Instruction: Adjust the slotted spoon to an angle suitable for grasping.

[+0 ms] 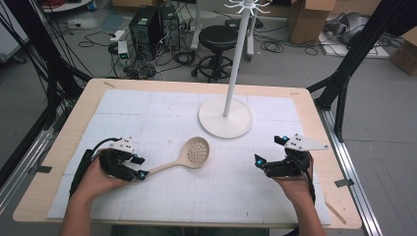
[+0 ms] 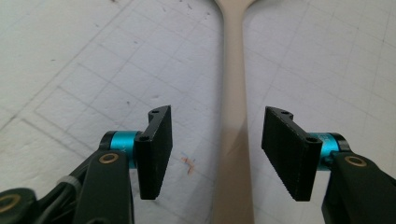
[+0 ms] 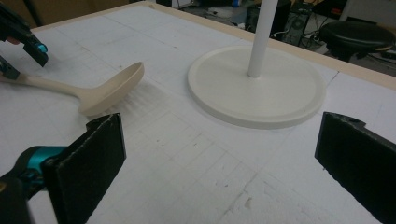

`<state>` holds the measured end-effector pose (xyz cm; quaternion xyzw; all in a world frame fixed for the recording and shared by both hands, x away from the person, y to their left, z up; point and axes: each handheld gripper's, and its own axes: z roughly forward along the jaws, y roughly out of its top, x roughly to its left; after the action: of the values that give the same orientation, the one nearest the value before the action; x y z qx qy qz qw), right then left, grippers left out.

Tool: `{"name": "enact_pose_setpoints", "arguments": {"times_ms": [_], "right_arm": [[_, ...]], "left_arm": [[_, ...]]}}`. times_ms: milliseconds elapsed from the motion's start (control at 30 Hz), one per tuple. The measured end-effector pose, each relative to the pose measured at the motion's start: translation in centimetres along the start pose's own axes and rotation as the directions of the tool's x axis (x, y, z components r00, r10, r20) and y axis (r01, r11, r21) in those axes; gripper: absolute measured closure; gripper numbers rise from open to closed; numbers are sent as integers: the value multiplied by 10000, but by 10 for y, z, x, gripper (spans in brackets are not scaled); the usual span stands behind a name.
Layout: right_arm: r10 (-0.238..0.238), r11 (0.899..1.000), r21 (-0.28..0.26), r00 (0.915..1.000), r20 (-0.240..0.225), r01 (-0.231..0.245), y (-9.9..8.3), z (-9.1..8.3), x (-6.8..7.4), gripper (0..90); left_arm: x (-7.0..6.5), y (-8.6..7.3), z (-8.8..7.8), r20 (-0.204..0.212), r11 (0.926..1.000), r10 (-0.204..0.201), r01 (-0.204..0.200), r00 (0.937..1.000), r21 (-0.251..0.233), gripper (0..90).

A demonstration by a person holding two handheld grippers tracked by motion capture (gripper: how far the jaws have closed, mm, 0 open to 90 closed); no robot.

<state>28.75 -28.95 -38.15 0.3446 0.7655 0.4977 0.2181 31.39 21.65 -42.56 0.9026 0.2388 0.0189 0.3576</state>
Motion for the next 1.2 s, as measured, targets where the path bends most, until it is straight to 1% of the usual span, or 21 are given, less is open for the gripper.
{"name": "enact_pose_setpoints", "arguments": {"times_ms": [67, 100, 133, 167, 200, 233, 267, 367, 467, 600, 633, 767, 833, 867, 900, 967, 1000, 1033, 1100, 1133, 1200], "right_arm": [[3, 10000, 36, 10000, -18, -3, 0, 0, 1, 5], [12, 10000, 47, 10000, -12, -12, 0, 0, 1, 5], [-42, 10000, 46, 10000, -11, 42, 0, 0, 1, 5], [-42, 10000, 46, 10000, -11, 42, 0, 0, 1, 5], [-2, 10000, 72, 10000, -22, 2, 0, 1, 1, 5], [-39, 9999, 100, 10000, -11, 40, 0, 1, 1, 5], [-85, 9999, 95, 10000, -13, 85, 0, 1, 2, 5], [-91, 9999, 64, 10000, -24, 91, 1, 1, 2, 6], [-80, 10000, -40, 10000, -22, 80, 3, -1, 2, 6], [-140, 9998, -151, 9999, -55, 139, 5, -3, 3, 5], [-140, 9998, -151, 9999, -55, 139, 5, -3, 3, 5], [-155, 9997, -206, 9998, -95, 153, 6, -3, 3, 5], [-135, 9996, -231, 9998, -113, 133, 7, -4, 3, 5], [-95, 9996, -278, 9999, -106, 92, 8, -5, 3, 5], [-135, 9994, -305, 9999, -90, 132, 8, -5, 3, 5], [-92, 9995, -307, 9999, -122, 88, 9, -6, 3, 6], [-114, 9994, -336, 9999, -108, 111, 9, -6, 3, 6], [-86, 9993, -355, 9999, -121, 81, 9, -7, 3, 6], [-76, 9993, -369, 9999, -121, 71, 8, -7, 2, 5], [-58, 9992, -387, 9999, -123, 53, 8, -8, 2, 6], [-49, 9992, -400, 9999, -138, 43, 8, -8, 1, 6]], "left_arm": [[-2, 1, 4, 79, 9997, 123, -125, 9999, 219, 461], [-2, 2, 7, 169, 9989, 220, -226, 9996, 408, 500], [-3, 2, 11, 241, 9979, 262, -276, 9994, 579, 585], [-6, 3, 13, 24, 9964, 496, -496, 9988, 684, 585], [-7, 5, 12, -199, 9943, 698, -679, 9974, 819, 713], [-8, 7, 13, -101, 9924, 845, -832, 9964, 906, 713], [-11, 10, 15, -168, 9899, 1058, -1037, 9942, 970, 742], [-12, 12, 18, -184, 9890, 1160, -1138, 9931, 947, 744], [-15, 17, 22, -155, 9858, 1371, -1349, 9904, 1002, 744], [-19, 27, 31, 43, 9819, 1625, -1622, 9867, 977, 744], [-20, 30, 35, 97, 9805, 1744, -1746, 9846, 907, 744], [-26, 44, 48, 287, 9733, 2063, -2081, 9781, 973, 744], [-29, 53, 55, 427, 9682, 2241, -2274, 9736, 1042, 744], [-32, 60, 62, 602, 9651, 2364, -2416, 9698, 1011, 744], [-32, 60, 62, 602, 9651, 2364, -2416, 9698, 1011, 744], [-36, 70, 71, 771, 9594, 2555, -2626, 9637, 1029, 744], [-36, 70, 71, 771, 9594, 2555, -2626, 9637, 1029, 744], [-38, 74, 75, 849, 9576, 2607, -2688, 9617, 1039, 744], [-43, 83, 83, 960, 9506, 2804, -2902, 9551, 1103, 744], [-43, 83, 83, 960, 9506, 2804, -2902, 9551, 1103, 744], [-47, 88, 87, 1037, 9469, 2914, -3021, 9510, 1097, 744]]}}
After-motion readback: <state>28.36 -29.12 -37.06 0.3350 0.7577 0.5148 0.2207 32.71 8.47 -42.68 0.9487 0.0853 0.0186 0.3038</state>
